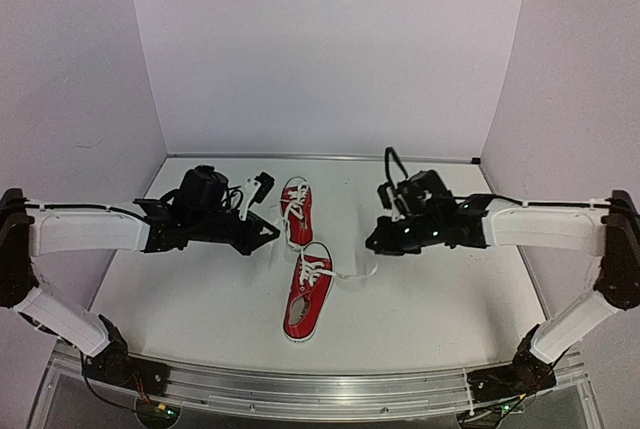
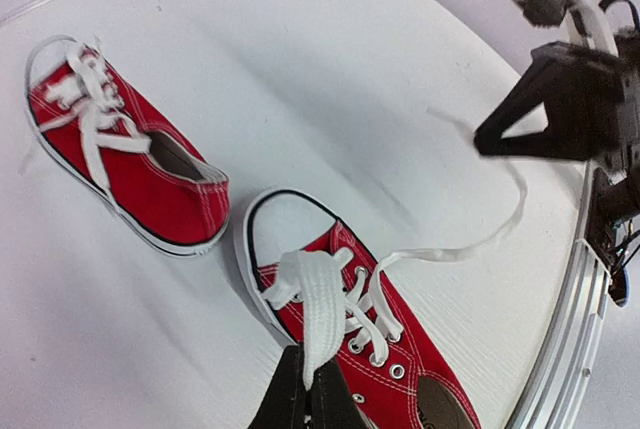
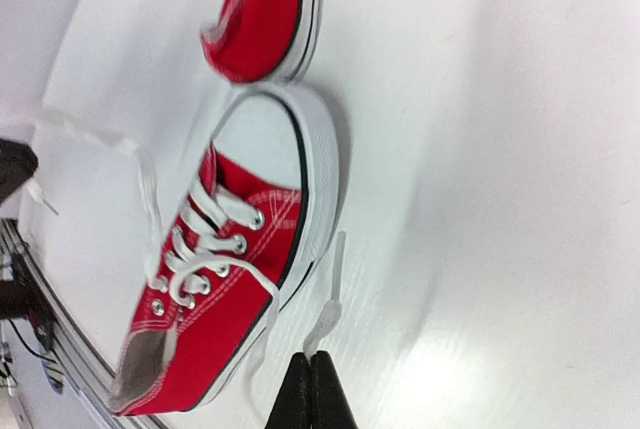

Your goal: Tie the shoes

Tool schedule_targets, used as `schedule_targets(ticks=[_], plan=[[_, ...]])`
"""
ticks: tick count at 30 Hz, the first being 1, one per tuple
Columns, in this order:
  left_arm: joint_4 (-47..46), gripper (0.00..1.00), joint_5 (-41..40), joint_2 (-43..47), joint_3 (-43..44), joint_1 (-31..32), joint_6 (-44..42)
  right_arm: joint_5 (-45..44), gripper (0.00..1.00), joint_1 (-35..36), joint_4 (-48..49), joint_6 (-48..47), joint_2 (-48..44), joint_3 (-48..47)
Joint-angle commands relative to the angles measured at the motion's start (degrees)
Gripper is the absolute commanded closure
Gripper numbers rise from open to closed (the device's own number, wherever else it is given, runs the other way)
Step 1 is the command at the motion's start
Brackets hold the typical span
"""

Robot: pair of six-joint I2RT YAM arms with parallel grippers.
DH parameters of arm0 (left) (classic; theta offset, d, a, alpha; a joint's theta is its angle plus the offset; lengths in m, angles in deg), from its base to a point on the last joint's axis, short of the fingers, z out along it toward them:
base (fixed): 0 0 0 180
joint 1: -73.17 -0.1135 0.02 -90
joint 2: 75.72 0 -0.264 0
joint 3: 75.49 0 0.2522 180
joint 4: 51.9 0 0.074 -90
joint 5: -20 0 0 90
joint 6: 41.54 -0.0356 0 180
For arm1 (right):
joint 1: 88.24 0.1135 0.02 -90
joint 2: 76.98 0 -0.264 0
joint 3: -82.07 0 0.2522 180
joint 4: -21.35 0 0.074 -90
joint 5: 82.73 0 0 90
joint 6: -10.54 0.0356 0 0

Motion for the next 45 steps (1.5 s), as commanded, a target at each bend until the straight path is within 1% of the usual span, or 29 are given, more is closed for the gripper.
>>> schedule_targets(ticks=[1, 4, 8, 11, 15, 21, 26, 32, 35, 39, 45], plan=[[9.2, 1.0, -5.8, 7.6, 1.5, -0.8, -3.5, -7.1, 1.0, -4.8, -6.8, -3.1, -9.6, -1.4], [12.1, 1.0, -7.5, 10.4, 2.9, -1.0, -4.0, -8.9, 1.0, -6.2, -8.6, -4.4, -12.1, -2.8], [16.3, 1.0, -9.7, 12.7, 5.3, -1.0, -4.4, -10.3, 1.0, -6.9, -9.7, -5.5, -12.1, -4.1], [17.9, 1.0, -10.8, 16.1, 5.2, -1.0, -4.3, -10.8, 1.0, -7.3, -10.1, -5.9, -12.0, -4.8], [19.0, 1.0, -9.1, 20.1, 3.5, -1.0, -4.3, -11.1, 1.0, -7.6, -10.2, -6.6, -11.9, -5.8], [23.6, 1.0, -3.7, 21.1, 3.2, -0.6, -3.7, -5.5, 1.0, -7.7, -8.9, -9.1, -11.1, -7.8], [27.2, 1.0, -0.8, 22.7, 2.2, 1.1, -2.2, 1.0, 1.0, -7.7, -4.2, -11.2, -10.4, -9.3], [28.9, 1.0, 1.5, 25.4, -0.2, 5.8, -1.0, 9.1, 1.0, -6.4, 0.7, -11.3, -2.5, -14.6], [30.2, 1.0, 4.0, 25.3, -0.4, 8.8, -1.3, 10.3, 1.0, -3.1, 2.2, -11.5, 2.1, -18.1], [29.0, 1.0, 6.6, 26.9, -1.8, 13.2, -2.3, 11.0, 1.0, 1.6, 3.6, -11.6, 9.3, -23.5], [29.4, 1.0, 11.8, 27.1, -2.1, 16.5, -4.8, 14.2, 1.0, 7.5, 4.8, -10.8, 21.1, -34.1]])
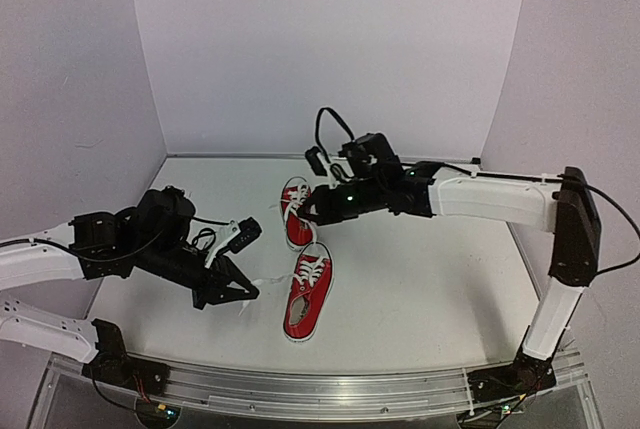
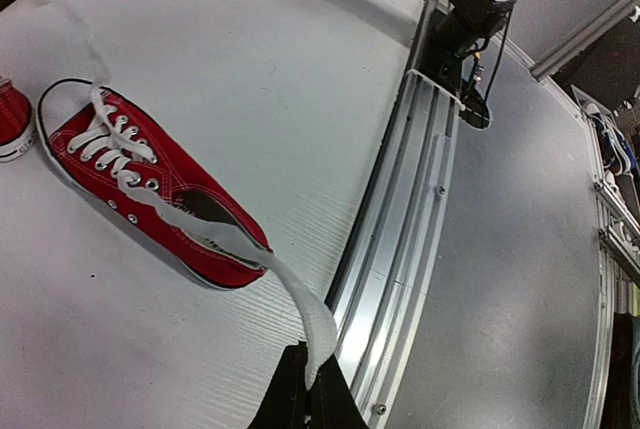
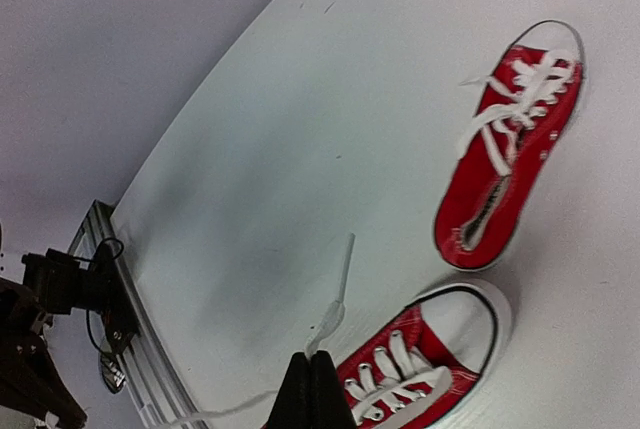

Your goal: Tie the shoes

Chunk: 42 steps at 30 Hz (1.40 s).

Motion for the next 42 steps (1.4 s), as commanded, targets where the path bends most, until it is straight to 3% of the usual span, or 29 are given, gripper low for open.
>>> schedule_targets(ticks=[1, 8, 10, 12, 16, 18, 20, 25, 31, 37, 42], plan=[[0.3, 1.0, 5.0, 1.0, 0.1, 2.0, -2.4, 4.2, 1.0, 4.2, 3.3, 0.0, 8.5, -9.3], [2.2, 1.0, 5.9, 1.8, -0.2, 3.2, -2.7, 8.6, 1.0, 9.6, 3.3, 1.4, 21.1, -20.6], [2.8, 1.0, 5.9, 2.2, -0.3, 3.3, -2.9, 10.5, 0.96, 10.4, 3.2, 2.0, 23.4, -22.5], [3.1, 1.0, 5.7, 2.5, -0.5, 3.3, -3.0, 12.0, 0.83, 10.5, 3.2, 2.3, 24.4, -23.2], [3.1, 1.0, 5.7, 2.1, -0.9, 3.3, -3.5, 12.8, 0.44, 10.5, 2.4, 2.1, 23.1, -23.3], [2.8, 1.0, 5.8, 1.3, -0.9, 3.3, -3.9, 12.3, 0.33, 10.5, 1.8, 1.7, 21.5, -22.8], [2.5, 1.0, 5.9, 0.1, -0.7, 3.3, -4.4, 11.5, 0.3, 10.1, 1.0, 1.1, 19.4, -21.8], [0.5, 1.0, 4.5, -1.6, 0.0, 3.3, -5.2, 9.7, 0.31, 6.6, 0.1, 0.7, 11.6, -15.3], [-6.5, 1.0, -3.8, -2.4, 0.6, 3.3, -0.5, 5.6, 0.4, 0.2, -2.1, -0.6, 4.4, -2.1], [-11.3, 1.0, -17.6, -8.7, 2.3, 2.8, 6.5, 5.5, 0.51, -0.4, -5.7, -4.2, 5.4, 2.4], [-17.7, 1.0, -17.2, -13.0, 1.9, -2.0, 14.5, 5.4, 0.57, -0.4, -5.9, -5.0, 7.4, 3.2]])
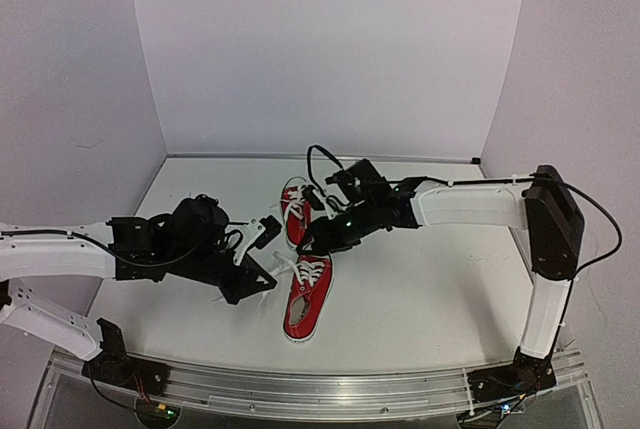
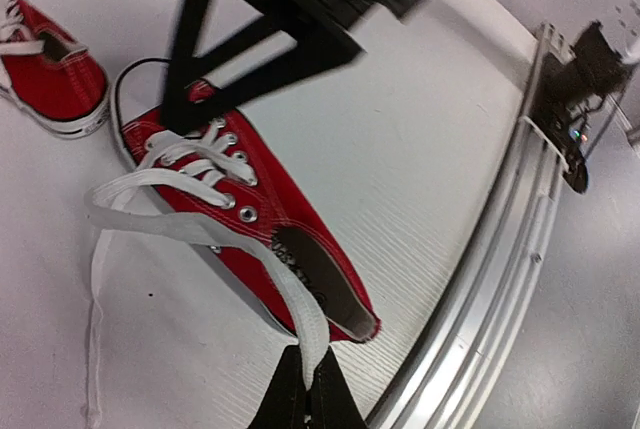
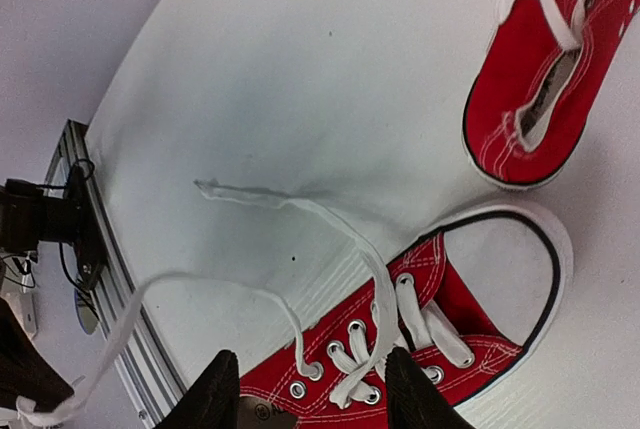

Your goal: Tie the shoes

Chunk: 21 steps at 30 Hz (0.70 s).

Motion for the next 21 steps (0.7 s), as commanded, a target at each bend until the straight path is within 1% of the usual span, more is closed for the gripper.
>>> schedule_targets(ticks=[1, 4, 7, 10, 16, 19, 20, 21], plan=[[-9.7, 1.0, -3.2, -2.0, 1.2, -5.0, 10.1, -0.4, 0.58, 0.6, -0.8, -2.3, 2.0, 0.5], [-15.8, 1.0, -2.1, -1.4, -1.6, -7.9, 14.2, -0.9, 0.59, 0.6, -0.8, -2.5, 3.0, 0.9], [-19.6, 1.0, -4.1, -0.4, -3.5, -8.2, 16.9, -1.1, 0.59, 0.5, -0.8, -2.7, 4.2, 0.9], [-20.4, 1.0, -6.5, -0.5, -3.6, -8.2, 18.6, -0.8, 0.61, 0.6, -0.8, -2.9, 5.6, 0.5], [-21.8, 1.0, -7.1, -2.4, -3.1, -8.3, 20.1, -1.2, 0.62, 0.6, -1.2, -3.1, 6.9, 0.0], [-22.9, 1.0, -7.7, -4.3, -2.2, -8.3, 21.6, -0.8, 0.7, 0.6, -1.2, -3.6, 6.9, 0.0], [-23.2, 1.0, -8.5, -5.2, -1.7, -8.3, 22.8, -0.5, 0.74, 0.6, -1.2, -3.8, 6.7, 0.0], [-23.0, 1.0, -9.8, -6.4, -0.9, -8.3, 23.9, -0.3, 0.8, 0.6, -1.2, -4.1, 6.3, 0.2]])
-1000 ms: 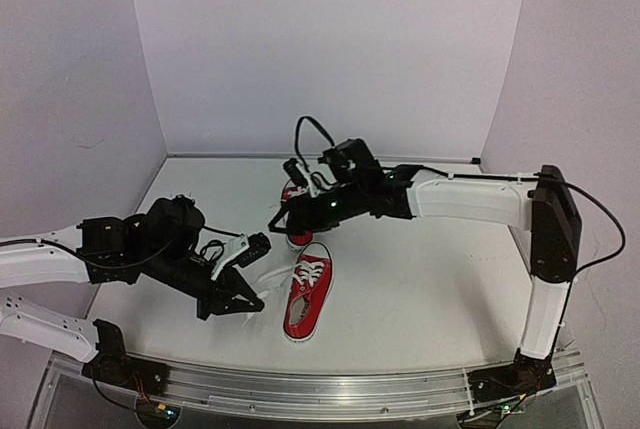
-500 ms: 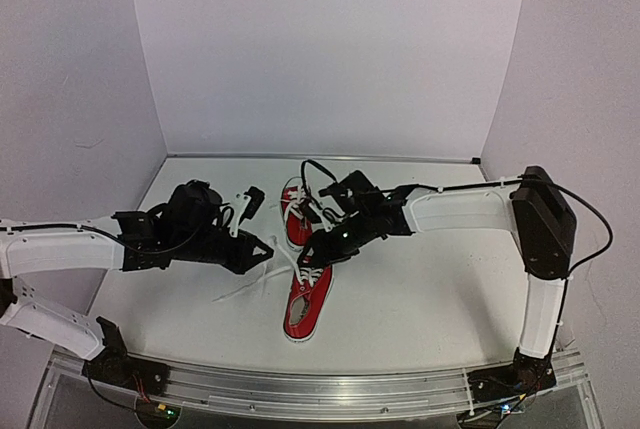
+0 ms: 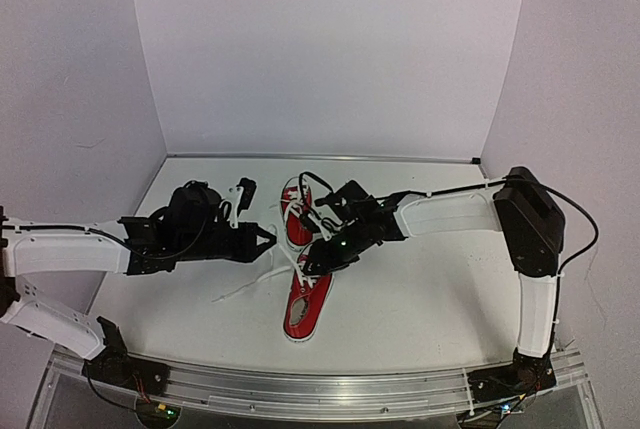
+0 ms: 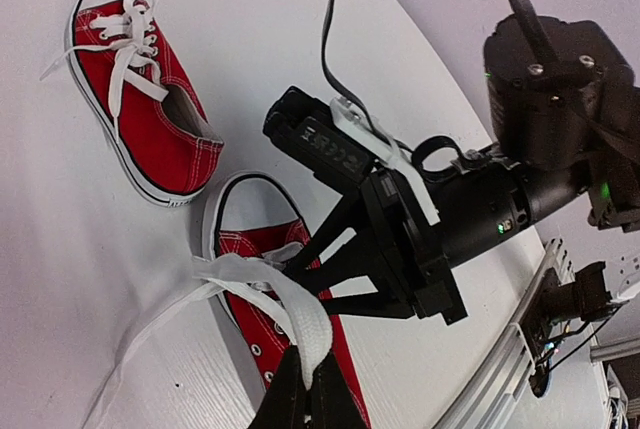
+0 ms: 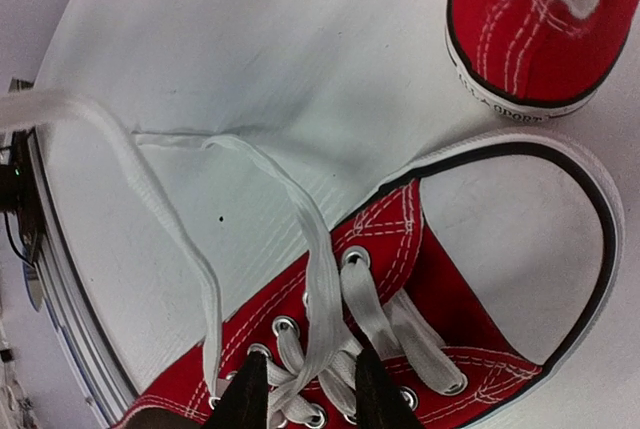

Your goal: Tie the shoes

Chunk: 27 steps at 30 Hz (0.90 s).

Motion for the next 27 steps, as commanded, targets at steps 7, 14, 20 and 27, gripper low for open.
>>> schedule_targets(ticks=[7, 14, 20, 27], plan=[[-2.9, 1.0, -7.2, -10.5, 7.5, -0.1, 8.7, 0.2, 1.0, 0.0, 0.5, -3.3, -3.3, 0.9], [-5.4, 1.0, -9.5, -17.1, 11.3, -0.2, 12.0, 1.6, 1.0, 0.3, 4.2, -4.1, -6.3, 3.6], [-8.2, 1.0, -9.3, -21.6, 13.2, -0.8, 14.4, 2.2, 1.0, 1.1, 6.7, -5.4, -8.9, 5.4], [-10.4, 1.0, -7.4, -25.7, 14.2, -1.5, 16.3, 2.3, 1.0, 1.5, 7.3, -6.2, -8.6, 5.4]])
